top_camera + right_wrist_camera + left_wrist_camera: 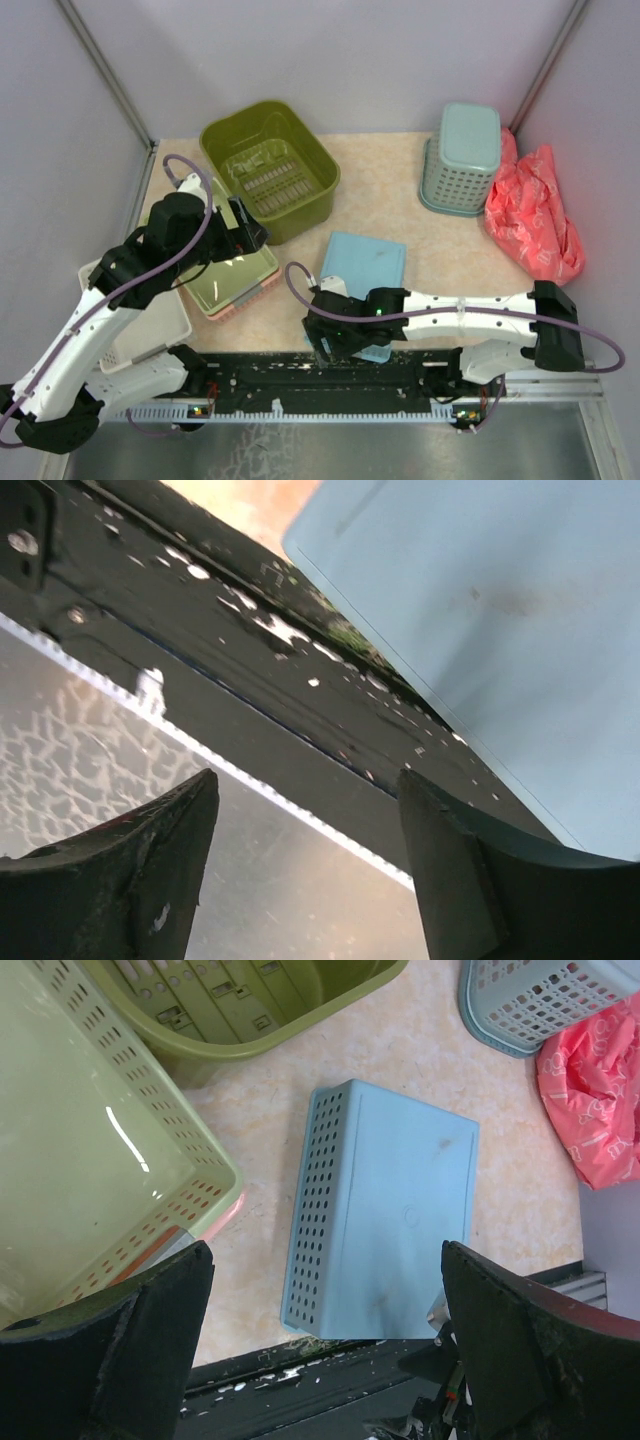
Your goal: Turn the large container upside down
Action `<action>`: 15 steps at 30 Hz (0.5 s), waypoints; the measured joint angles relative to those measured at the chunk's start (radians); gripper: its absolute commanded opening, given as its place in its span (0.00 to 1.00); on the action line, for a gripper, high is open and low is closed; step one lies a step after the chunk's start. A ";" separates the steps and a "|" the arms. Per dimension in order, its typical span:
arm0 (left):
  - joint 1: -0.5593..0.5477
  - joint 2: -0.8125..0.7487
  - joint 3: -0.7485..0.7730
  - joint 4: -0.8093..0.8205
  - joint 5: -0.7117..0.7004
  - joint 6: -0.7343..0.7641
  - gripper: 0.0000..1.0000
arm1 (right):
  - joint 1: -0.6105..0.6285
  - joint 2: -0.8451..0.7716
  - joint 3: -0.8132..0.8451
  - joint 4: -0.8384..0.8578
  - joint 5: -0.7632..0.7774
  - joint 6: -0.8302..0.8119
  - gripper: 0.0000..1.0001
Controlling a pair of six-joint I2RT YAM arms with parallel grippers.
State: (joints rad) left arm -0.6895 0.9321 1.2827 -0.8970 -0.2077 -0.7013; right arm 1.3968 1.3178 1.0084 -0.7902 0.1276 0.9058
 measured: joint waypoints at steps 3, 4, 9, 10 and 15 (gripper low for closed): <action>0.000 -0.008 0.000 -0.013 -0.015 -0.004 1.00 | 0.000 0.000 -0.026 0.060 0.005 0.015 0.61; 0.000 -0.011 0.000 -0.016 -0.018 -0.005 1.00 | -0.002 0.001 -0.037 0.074 0.012 0.021 0.60; 0.000 -0.023 -0.001 -0.019 -0.024 -0.006 1.00 | -0.080 0.003 -0.095 0.100 0.029 0.014 0.57; 0.000 -0.023 -0.001 -0.018 -0.024 -0.006 1.00 | -0.101 0.003 -0.101 0.099 0.039 0.009 0.57; 0.000 -0.023 -0.005 -0.016 -0.024 -0.006 1.00 | -0.250 0.002 -0.107 0.086 0.108 -0.067 0.57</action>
State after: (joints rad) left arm -0.6895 0.9092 1.2778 -0.9127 -0.2321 -0.7071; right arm 1.1465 1.3201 0.9012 -0.7040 0.2352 0.8391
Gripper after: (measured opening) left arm 0.997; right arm 0.570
